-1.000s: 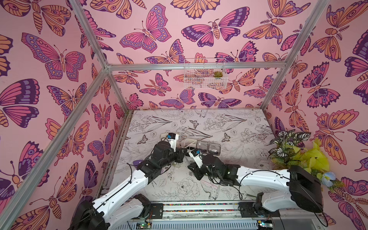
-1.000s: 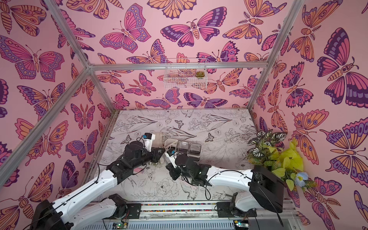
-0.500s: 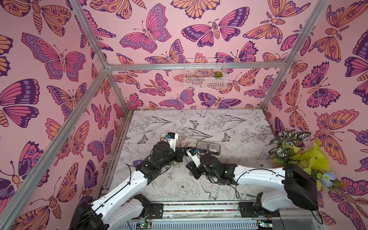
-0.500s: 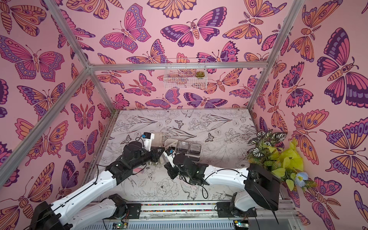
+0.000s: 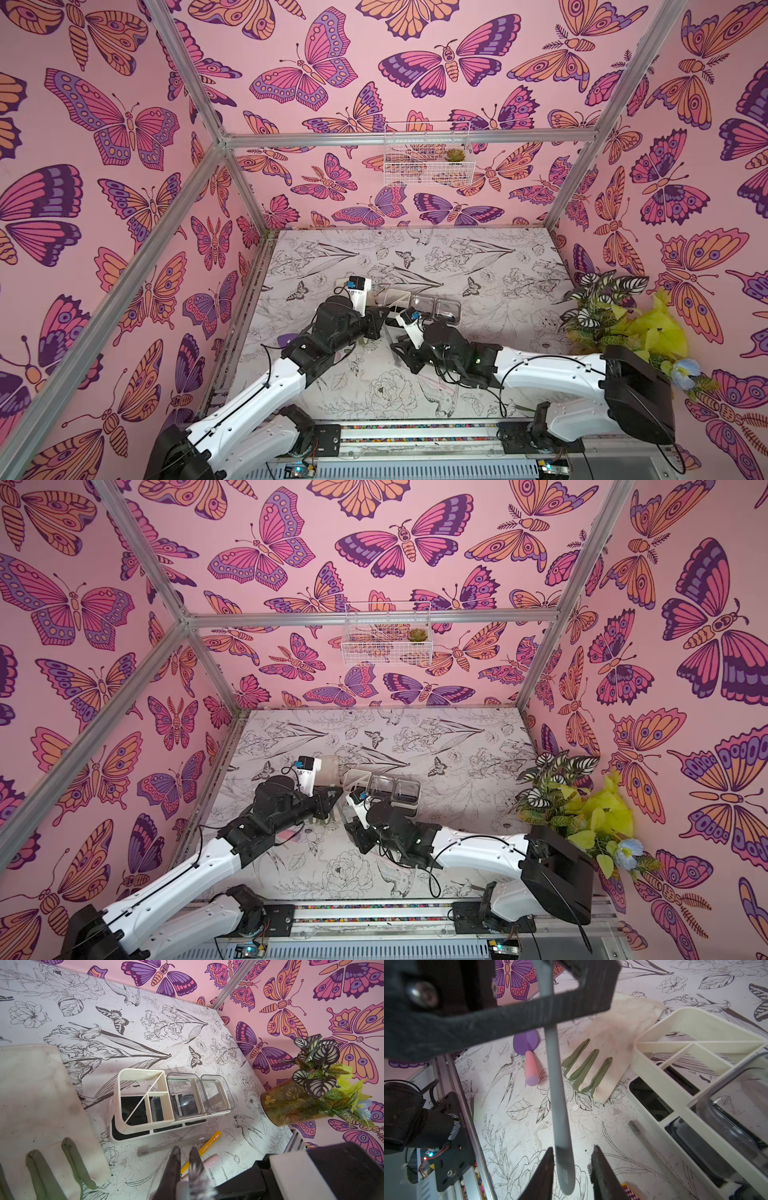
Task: Place the toothbrush into the toothbrush holder
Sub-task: Pick up the toothbrush from the center of the board.
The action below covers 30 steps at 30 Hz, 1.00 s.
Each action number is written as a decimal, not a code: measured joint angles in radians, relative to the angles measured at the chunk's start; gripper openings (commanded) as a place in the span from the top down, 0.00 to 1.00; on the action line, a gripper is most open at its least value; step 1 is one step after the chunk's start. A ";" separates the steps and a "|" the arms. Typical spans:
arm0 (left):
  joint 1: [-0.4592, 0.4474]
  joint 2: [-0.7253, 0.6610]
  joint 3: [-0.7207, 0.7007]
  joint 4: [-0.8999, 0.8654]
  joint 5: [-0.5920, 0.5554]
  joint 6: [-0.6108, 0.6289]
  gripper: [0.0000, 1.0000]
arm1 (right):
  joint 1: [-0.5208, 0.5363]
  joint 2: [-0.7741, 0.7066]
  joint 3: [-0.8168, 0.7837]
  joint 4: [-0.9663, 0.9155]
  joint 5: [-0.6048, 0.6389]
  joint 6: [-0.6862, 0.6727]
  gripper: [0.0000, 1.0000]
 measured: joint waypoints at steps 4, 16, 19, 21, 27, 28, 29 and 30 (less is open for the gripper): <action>0.000 0.000 -0.001 -0.002 0.000 0.001 1.00 | 0.000 -0.039 -0.021 -0.010 0.018 0.000 0.62; 0.000 0.006 0.010 0.000 0.001 0.080 1.00 | 0.000 -0.349 -0.122 -0.172 0.246 0.004 0.47; 0.000 0.024 0.032 0.021 -0.008 0.090 1.00 | -0.001 -0.471 -0.172 -0.230 0.331 0.003 0.41; 0.000 0.048 0.055 0.034 -0.022 0.103 1.00 | -0.002 -0.555 -0.198 -0.274 0.377 0.003 0.38; 0.000 0.157 0.172 0.062 -0.065 0.174 1.00 | -0.003 -0.803 -0.219 -0.437 0.466 -0.008 0.33; 0.000 0.171 0.192 0.066 -0.075 0.189 1.00 | -0.003 -0.832 -0.219 -0.465 0.478 -0.008 0.32; 0.000 0.182 0.206 0.071 -0.085 0.202 1.00 | -0.003 -0.854 -0.219 -0.489 0.488 -0.008 0.31; 0.000 0.192 0.221 0.077 -0.099 0.219 1.00 | -0.003 -0.874 -0.219 -0.518 0.499 -0.007 0.30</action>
